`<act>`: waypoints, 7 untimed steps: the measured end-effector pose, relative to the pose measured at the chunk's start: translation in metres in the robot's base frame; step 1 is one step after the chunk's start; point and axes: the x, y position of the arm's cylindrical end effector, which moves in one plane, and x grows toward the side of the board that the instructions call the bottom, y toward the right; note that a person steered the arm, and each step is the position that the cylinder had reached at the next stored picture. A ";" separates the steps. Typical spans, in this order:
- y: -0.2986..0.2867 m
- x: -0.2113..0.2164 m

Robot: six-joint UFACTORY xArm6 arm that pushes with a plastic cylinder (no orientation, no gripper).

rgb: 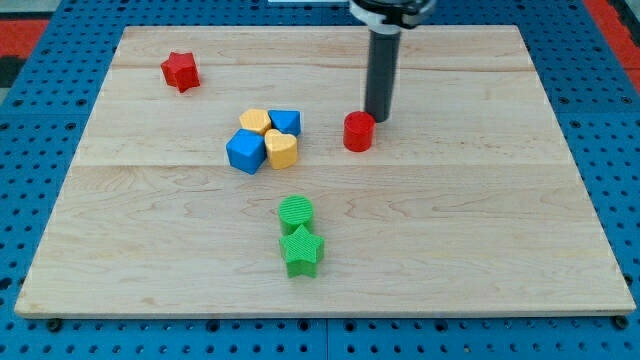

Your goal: Move the red circle to the center of the board

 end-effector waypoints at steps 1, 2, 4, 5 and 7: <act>0.006 0.013; -0.021 0.019; -0.040 0.032; -0.047 0.034; -0.061 0.034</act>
